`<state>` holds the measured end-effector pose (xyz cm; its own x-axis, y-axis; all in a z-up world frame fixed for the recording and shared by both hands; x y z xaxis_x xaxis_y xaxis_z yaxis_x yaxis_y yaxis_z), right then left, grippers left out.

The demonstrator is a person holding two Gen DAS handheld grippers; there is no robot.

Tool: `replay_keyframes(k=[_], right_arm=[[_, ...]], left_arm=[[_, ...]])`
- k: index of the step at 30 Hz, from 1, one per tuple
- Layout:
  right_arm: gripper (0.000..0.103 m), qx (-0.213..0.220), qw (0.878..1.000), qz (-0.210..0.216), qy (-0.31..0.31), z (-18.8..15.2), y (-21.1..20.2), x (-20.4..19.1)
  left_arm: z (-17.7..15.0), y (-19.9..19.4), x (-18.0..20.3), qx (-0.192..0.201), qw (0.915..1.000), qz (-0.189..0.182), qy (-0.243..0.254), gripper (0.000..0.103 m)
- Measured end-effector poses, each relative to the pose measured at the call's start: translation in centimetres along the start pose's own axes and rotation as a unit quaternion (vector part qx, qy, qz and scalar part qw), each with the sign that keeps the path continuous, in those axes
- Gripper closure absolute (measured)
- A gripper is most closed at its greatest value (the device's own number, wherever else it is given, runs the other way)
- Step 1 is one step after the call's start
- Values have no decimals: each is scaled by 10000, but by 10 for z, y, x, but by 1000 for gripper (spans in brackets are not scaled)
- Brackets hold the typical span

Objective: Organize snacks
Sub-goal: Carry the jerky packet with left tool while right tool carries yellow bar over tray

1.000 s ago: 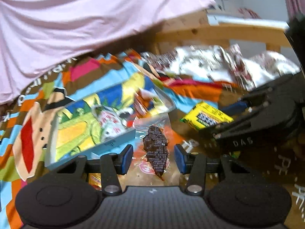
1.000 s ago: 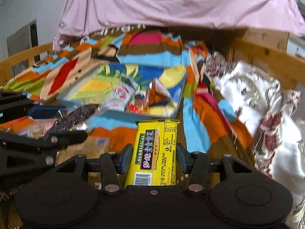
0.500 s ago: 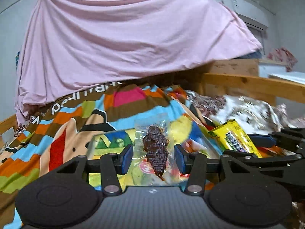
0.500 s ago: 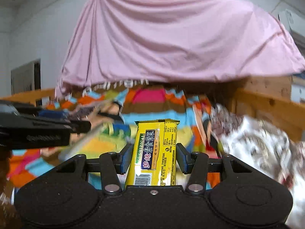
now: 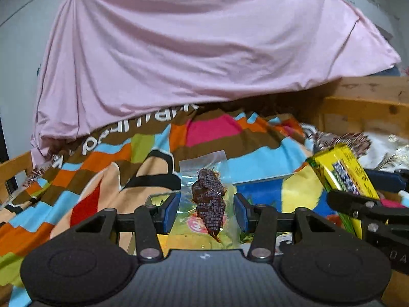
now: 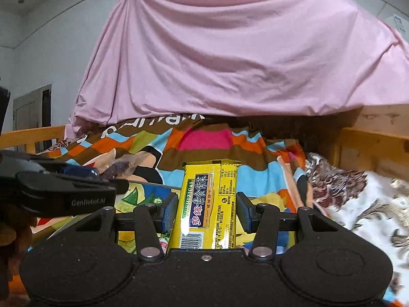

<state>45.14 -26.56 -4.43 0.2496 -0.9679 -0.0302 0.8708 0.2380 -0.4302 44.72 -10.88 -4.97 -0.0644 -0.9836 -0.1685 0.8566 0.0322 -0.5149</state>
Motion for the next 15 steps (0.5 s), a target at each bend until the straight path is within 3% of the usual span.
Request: replay_keyframes(k=[15], right_arm=[[52,-778,9964,-43,-335,-26,63,-18]], left_arm=[[-25,77,-12,-876,9959,-101,-214,52]])
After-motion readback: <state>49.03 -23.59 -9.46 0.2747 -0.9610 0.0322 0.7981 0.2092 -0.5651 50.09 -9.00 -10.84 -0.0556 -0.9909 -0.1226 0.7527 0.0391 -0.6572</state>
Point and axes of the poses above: each gripper's, at about its wrist camera, not at the fingertips, and y roughly the way its jaws point, x to its right, z to its top, the point moved 6 cm from there along y, roughly the way its jaws point, and after that the axes turned 13 degrees about -x, right-handed, at the moved point
